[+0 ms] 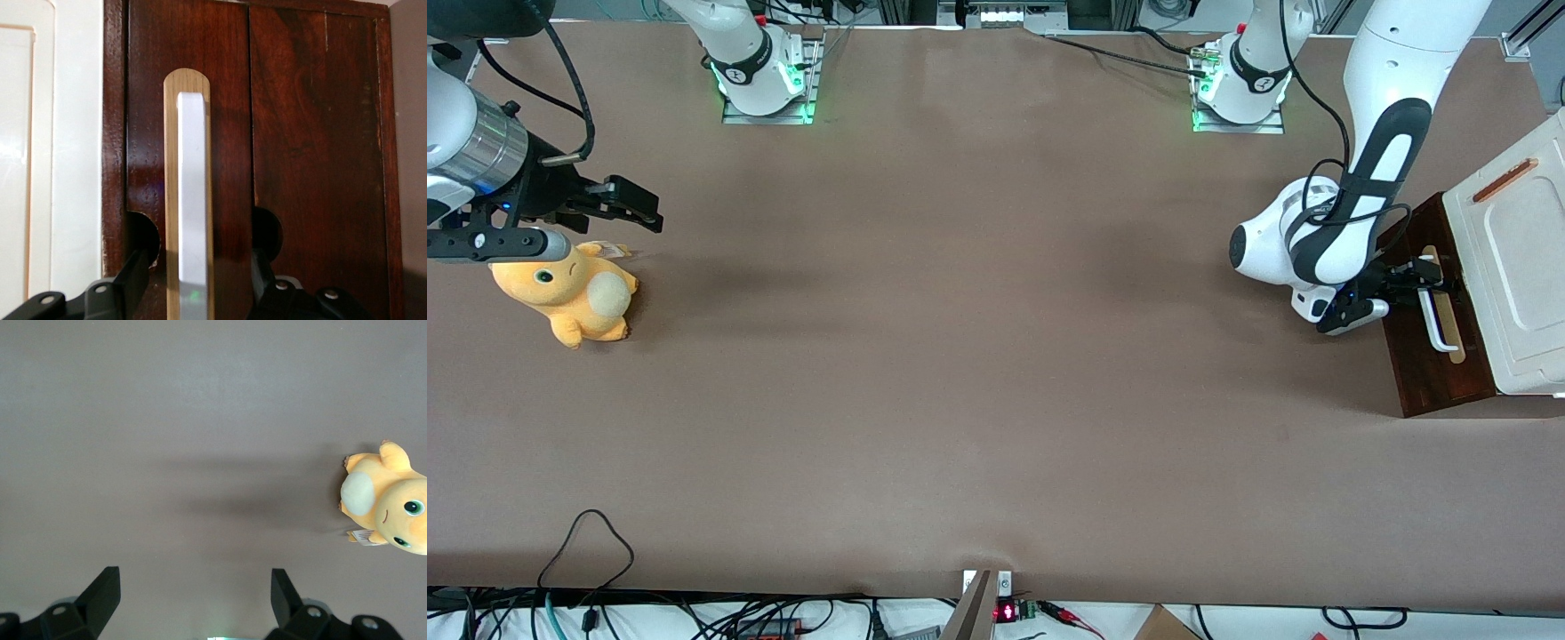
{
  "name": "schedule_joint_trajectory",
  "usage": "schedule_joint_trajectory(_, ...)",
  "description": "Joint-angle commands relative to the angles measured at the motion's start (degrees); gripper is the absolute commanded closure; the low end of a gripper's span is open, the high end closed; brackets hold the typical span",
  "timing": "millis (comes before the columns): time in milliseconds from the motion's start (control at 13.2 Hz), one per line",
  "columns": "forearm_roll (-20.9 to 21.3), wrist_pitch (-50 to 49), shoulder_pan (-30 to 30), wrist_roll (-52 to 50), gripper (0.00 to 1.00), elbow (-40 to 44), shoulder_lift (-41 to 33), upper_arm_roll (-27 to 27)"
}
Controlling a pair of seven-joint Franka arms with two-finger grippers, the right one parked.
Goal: Open lower drawer with left arm only
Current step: 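Close the left gripper around the white bar handle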
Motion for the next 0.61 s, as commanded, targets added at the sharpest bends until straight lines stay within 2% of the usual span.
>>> schedule_joint_trajectory(0, 1.17, -0.64, -0.40, 1.55, 0.46, -0.21, -0.65, 0.37)
schedule_joint_trajectory(227, 1.17, -0.55, -0.40, 1.55, 0.61, -0.21, -0.65, 0.28)
schedule_joint_trajectory(303, 1.17, -0.55, -0.40, 1.55, 0.63, -0.21, -0.65, 0.28)
schedule_joint_trajectory(530, 1.17, -0.55, -0.40, 1.55, 0.89, -0.21, -0.65, 0.28)
